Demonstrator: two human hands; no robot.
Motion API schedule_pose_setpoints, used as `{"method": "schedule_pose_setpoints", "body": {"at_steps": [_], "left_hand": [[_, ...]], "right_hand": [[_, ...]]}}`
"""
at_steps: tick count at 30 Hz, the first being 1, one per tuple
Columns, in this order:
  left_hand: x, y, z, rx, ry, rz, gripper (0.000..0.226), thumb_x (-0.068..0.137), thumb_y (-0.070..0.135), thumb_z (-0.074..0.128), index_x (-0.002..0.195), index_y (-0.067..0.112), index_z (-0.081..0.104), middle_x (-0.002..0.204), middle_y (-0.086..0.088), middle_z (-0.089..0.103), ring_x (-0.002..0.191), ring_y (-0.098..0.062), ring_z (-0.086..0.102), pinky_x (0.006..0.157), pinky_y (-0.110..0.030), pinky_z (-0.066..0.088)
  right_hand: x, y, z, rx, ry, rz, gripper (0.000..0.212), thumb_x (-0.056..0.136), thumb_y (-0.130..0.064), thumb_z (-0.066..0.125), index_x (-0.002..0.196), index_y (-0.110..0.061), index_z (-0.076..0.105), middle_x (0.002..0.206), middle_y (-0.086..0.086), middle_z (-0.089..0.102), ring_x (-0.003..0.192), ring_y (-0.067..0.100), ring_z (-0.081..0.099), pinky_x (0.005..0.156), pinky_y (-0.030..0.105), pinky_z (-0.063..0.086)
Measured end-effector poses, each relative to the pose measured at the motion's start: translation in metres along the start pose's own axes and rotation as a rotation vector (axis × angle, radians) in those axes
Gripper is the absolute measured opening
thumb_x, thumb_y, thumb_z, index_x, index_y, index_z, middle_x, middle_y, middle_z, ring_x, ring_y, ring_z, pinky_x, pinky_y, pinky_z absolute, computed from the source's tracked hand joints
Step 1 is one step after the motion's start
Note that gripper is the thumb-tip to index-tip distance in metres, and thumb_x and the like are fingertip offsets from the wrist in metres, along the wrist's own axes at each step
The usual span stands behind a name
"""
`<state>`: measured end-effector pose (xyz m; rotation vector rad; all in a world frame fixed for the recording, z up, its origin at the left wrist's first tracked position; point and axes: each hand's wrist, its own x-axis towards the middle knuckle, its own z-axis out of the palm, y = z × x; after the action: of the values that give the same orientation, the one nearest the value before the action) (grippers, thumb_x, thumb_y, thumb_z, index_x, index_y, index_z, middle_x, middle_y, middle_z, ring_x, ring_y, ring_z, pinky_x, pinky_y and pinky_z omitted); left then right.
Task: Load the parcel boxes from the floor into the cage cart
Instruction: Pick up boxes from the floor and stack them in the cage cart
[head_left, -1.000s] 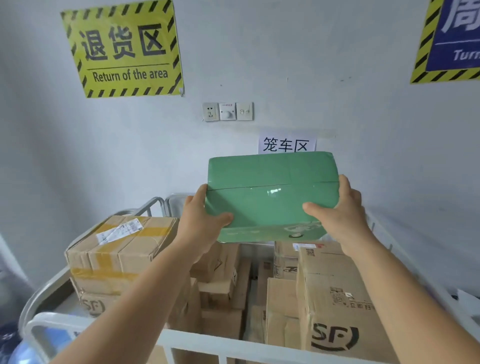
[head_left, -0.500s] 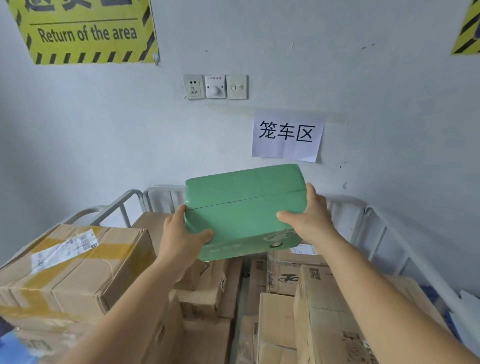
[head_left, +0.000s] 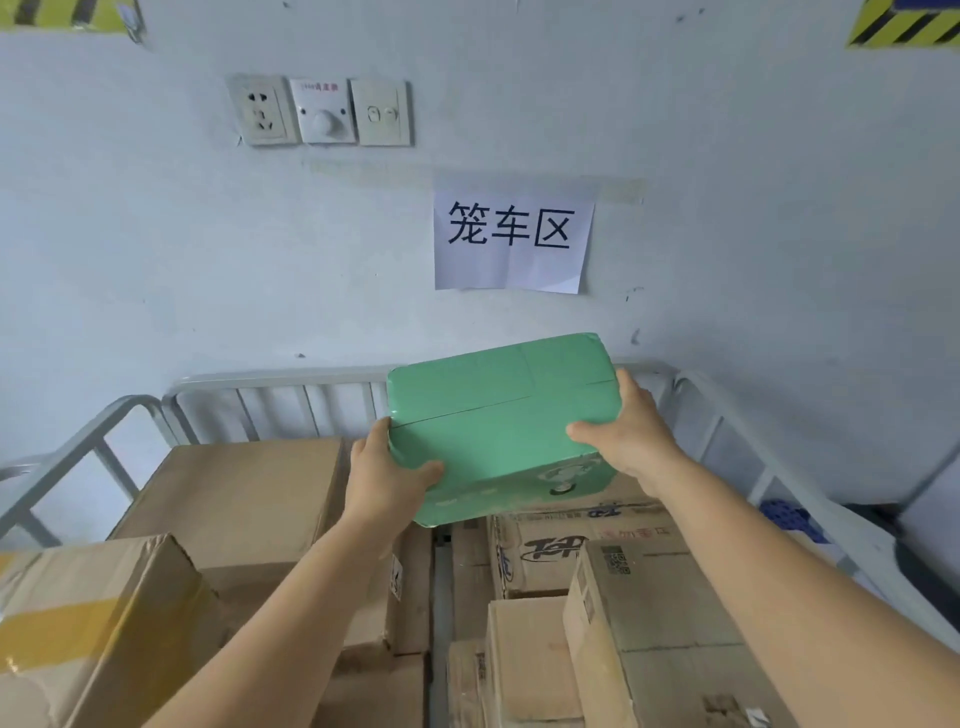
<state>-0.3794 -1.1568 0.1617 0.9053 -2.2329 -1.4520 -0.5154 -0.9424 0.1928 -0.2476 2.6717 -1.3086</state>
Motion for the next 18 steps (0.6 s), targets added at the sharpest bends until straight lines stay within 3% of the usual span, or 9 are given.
{"method": "schedule_pose_setpoints", "body": {"at_steps": [2,5,10,12,15,18], "left_hand": [[0.012,0.000,0.018,0.026,-0.029,-0.006,0.080,0.077,0.019,0.077,0.146,0.020,0.036,0.128,-0.004,0.044,0.105,-0.021,0.054,0.096,-0.043,0.050],[0.027,0.000,0.048,0.043,-0.067,-0.025,0.081,0.077,0.020,0.077,0.146,0.019,0.036,0.129,-0.005,0.044,0.107,-0.024,0.057,0.095,-0.043,0.051],[0.043,0.002,0.097,0.109,-0.094,-0.074,0.081,0.076,0.021,0.078,0.145,0.017,0.037,0.127,-0.006,0.045,0.106,-0.025,0.057,0.094,-0.041,0.051],[0.052,-0.001,0.119,0.122,-0.113,-0.090,0.082,0.071,0.025,0.079,0.143,0.019,0.040,0.126,-0.006,0.050,0.103,-0.025,0.060,0.089,-0.044,0.054],[0.066,-0.009,0.153,0.131,-0.143,-0.131,0.083,0.064,0.030,0.079,0.138,0.021,0.044,0.120,-0.004,0.057,0.095,-0.021,0.064,0.084,-0.043,0.057],[0.077,-0.018,0.185,0.124,-0.170,-0.170,0.092,0.050,0.042,0.076,0.134,0.024,0.046,0.119,0.000,0.059,0.095,-0.019,0.065,0.085,-0.042,0.056]], "right_hand": [[0.014,0.011,-0.007,0.000,-0.006,0.025,0.057,0.072,-0.026,0.078,0.114,-0.032,0.041,0.120,-0.001,0.051,0.104,0.023,0.058,0.092,0.045,0.052],[0.037,0.030,-0.015,-0.011,-0.015,0.047,0.065,0.073,-0.024,0.078,0.126,-0.029,0.042,0.119,-0.001,0.056,0.103,0.021,0.060,0.092,0.044,0.052],[0.080,0.069,-0.025,-0.022,-0.089,0.112,0.064,0.076,-0.022,0.078,0.129,-0.028,0.042,0.118,-0.003,0.060,0.101,0.020,0.062,0.090,0.043,0.053],[0.097,0.086,-0.030,-0.039,-0.128,0.140,0.062,0.079,-0.020,0.077,0.130,-0.027,0.041,0.116,-0.003,0.060,0.101,0.020,0.061,0.088,0.039,0.053],[0.122,0.111,-0.036,-0.060,-0.179,0.178,0.051,0.081,-0.017,0.075,0.115,-0.030,0.039,0.109,-0.003,0.060,0.094,0.018,0.061,0.075,0.033,0.051],[0.143,0.136,-0.039,-0.060,-0.227,0.216,0.056,0.081,-0.017,0.076,0.120,-0.028,0.039,0.106,-0.005,0.058,0.092,0.016,0.060,0.081,0.037,0.053]]}}
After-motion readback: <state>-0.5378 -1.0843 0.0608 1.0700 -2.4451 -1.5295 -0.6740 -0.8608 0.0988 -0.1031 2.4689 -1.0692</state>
